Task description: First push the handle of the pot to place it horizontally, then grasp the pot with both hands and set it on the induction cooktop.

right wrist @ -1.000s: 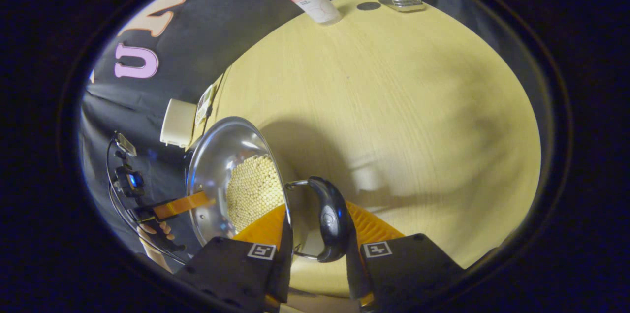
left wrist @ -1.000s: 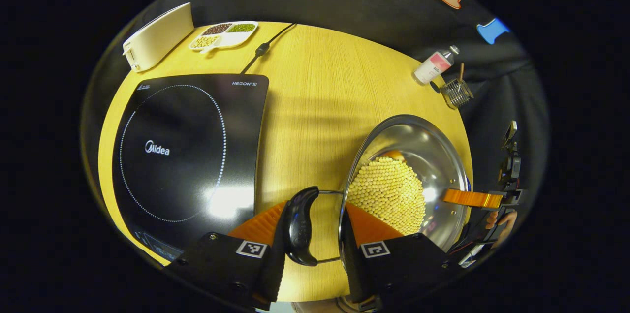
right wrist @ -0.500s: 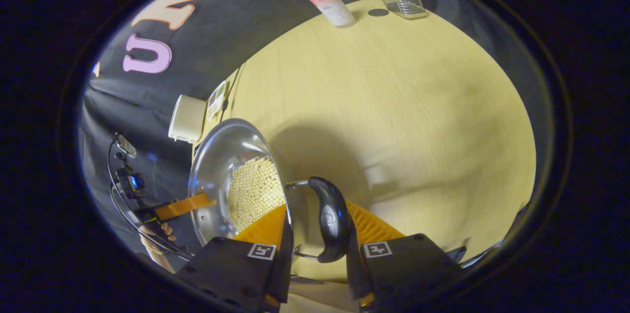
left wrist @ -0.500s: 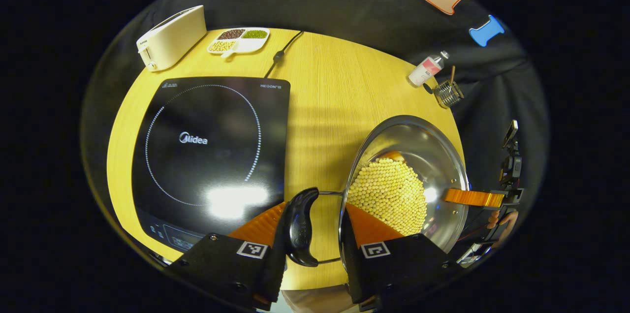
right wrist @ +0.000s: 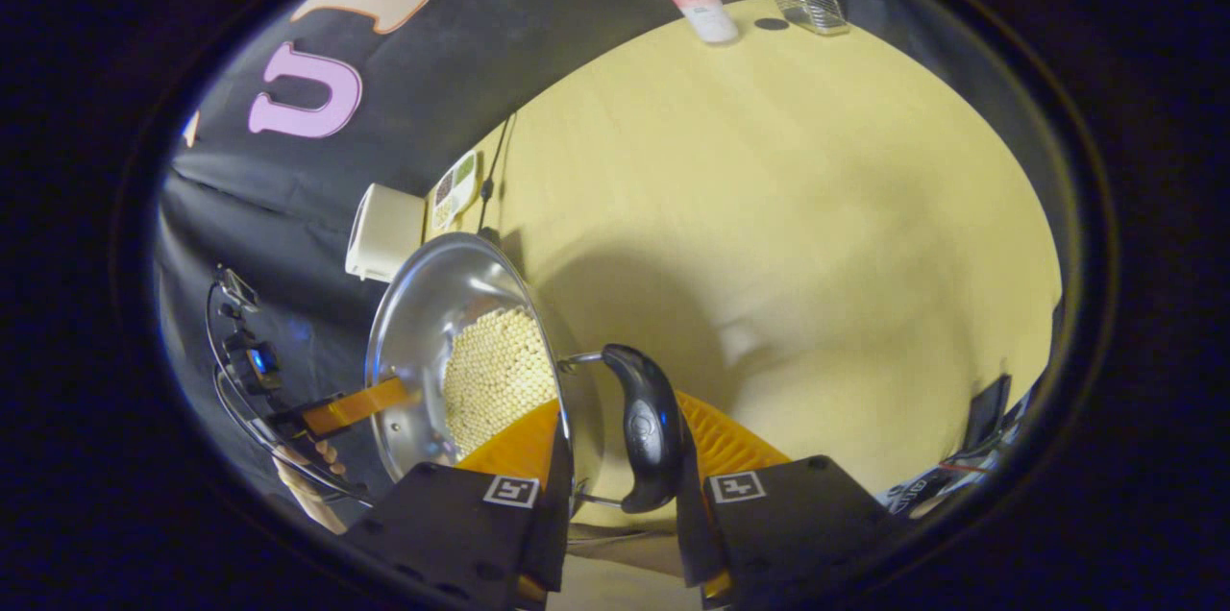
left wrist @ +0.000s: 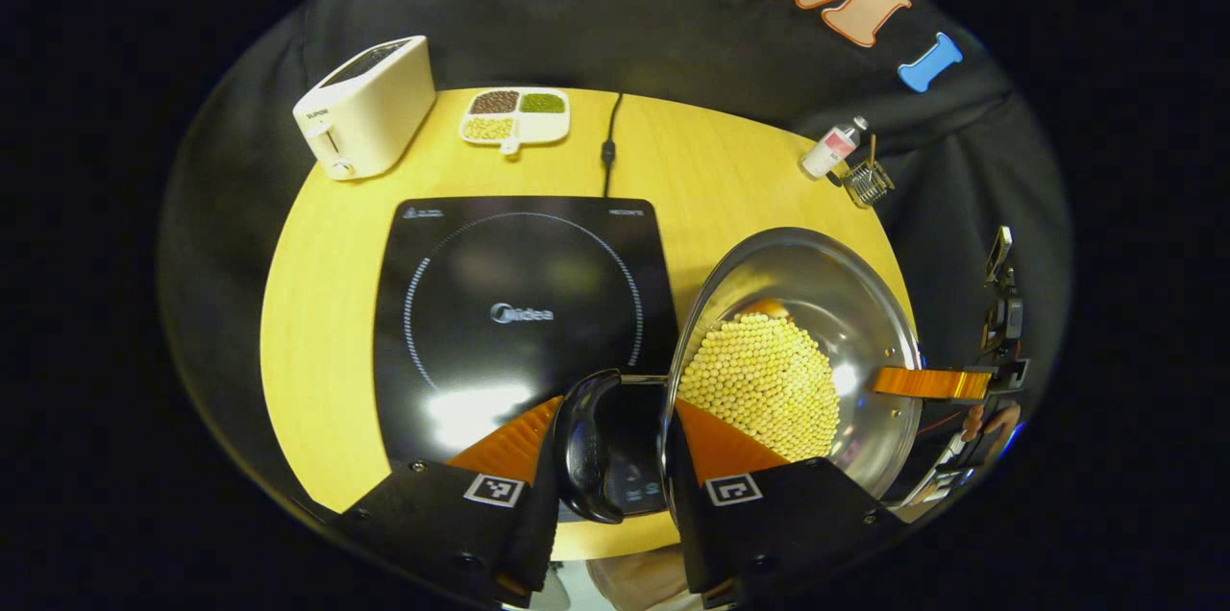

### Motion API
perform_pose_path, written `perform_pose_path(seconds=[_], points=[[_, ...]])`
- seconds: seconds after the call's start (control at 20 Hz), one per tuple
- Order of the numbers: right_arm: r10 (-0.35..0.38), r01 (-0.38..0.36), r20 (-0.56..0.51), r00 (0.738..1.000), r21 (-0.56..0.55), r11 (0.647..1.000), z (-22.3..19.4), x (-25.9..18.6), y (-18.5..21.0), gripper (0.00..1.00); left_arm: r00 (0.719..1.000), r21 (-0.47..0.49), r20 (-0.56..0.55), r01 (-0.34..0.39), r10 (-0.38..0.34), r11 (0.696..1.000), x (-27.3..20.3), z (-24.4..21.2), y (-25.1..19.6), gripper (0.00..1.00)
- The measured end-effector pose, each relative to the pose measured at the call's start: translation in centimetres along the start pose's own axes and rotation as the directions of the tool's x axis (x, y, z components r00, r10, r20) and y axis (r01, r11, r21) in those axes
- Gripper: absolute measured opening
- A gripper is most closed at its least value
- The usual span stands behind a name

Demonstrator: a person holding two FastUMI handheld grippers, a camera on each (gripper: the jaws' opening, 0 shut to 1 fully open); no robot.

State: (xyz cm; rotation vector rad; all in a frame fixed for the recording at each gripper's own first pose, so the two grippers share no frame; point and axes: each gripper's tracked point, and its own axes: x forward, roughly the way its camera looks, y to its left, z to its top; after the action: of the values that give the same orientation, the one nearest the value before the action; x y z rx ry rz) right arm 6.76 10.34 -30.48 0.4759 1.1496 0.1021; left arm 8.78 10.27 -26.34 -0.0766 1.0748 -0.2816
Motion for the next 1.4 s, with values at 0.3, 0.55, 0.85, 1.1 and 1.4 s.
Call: perform_pose_path(seconds=[0.3,0.55,0.85,1.1,1.4], points=[[-0.02,0.02,0.039,0.999,-0.021,1.0,-1.7,3.3,6.5,0.42,0.999,0.018,0.031,-0.014,0.013,1.0,-0.9,0.8,7.7,0.54],[-0.045,0.047,0.075,0.996,-0.034,0.998,-1.6,6.3,10.0,0.49,0.994,0.045,0.096,-0.053,0.048,0.998,-0.4,2.9,12.3,0.54],[-0.074,0.079,0.09,0.993,-0.061,0.995,-0.5,9.6,12.0,0.42,0.993,0.029,0.106,-0.063,0.059,0.998,1.8,4.2,15.5,0.55],[-0.061,0.069,0.105,0.993,-0.082,0.994,0.9,11.6,13.7,0.42,0.987,0.029,0.14,-0.09,0.085,0.996,2.5,5.6,17.6,0.56],[-0.066,0.08,0.142,0.988,-0.096,0.992,1.8,12.7,13.6,0.49,0.986,-0.008,0.139,-0.09,0.09,0.996,3.1,5.6,18.2,0.55]])
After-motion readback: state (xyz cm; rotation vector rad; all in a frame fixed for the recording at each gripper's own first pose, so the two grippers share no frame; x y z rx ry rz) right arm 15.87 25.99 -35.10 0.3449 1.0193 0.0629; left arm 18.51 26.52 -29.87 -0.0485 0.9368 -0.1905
